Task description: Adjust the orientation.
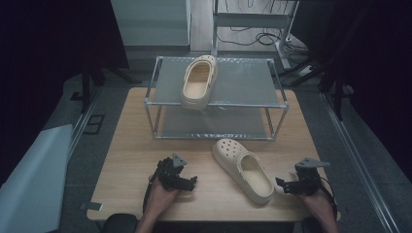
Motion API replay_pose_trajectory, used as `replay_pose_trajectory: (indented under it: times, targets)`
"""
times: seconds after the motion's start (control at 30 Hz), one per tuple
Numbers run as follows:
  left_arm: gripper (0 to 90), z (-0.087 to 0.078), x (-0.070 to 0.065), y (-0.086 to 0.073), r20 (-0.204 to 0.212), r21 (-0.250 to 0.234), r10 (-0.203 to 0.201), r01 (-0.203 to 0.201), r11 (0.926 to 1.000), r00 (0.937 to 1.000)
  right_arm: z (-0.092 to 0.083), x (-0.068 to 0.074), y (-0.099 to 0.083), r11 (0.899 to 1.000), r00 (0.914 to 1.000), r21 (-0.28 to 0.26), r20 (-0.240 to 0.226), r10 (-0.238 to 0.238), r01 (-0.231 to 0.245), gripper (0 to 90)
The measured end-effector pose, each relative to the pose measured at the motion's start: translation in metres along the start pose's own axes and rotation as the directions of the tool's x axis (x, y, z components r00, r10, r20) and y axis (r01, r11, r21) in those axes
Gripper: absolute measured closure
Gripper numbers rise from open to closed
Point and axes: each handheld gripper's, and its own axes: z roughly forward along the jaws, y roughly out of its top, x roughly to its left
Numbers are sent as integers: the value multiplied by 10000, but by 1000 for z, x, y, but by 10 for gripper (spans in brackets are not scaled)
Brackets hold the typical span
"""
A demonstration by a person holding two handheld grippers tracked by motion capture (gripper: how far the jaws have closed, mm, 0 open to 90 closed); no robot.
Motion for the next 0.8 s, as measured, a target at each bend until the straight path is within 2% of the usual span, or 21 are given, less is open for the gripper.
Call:
replay_pose_trajectory:
  times: [0.13, 0.23, 0.4, 0.43, 0.8]
  targets:
    - [0, 0, 0, 0, -11, -4, -20, 20, 10000, 10000, 0, 12, 1, 9994, 9992, 167, -240, -314, 318, 29]
    - [0, 0, 0, 0, -28, -2, -42, 42, 10000, 10000, 0, 16, 1, 9989, 9989, 194, -205, -415, 419, 30]
    - [0, 0, 0, 0, -50, 3, -56, 56, 10000, 10000, 1, 27, 0, 9984, 9975, 262, -509, -484, 498, 30]
    - [0, 0, 0, 0, -57, 1, -69, 69, 10000, 10000, 3, 34, 1, 9976, 9961, 341, -657, -584, 608, 25]
    - [0, 1, -1, 0, -105, 1, -109, 109, 9999, 9999, 12, 64, 7, 9914, 9851, 572, -1335, -1089, 1173, 0]
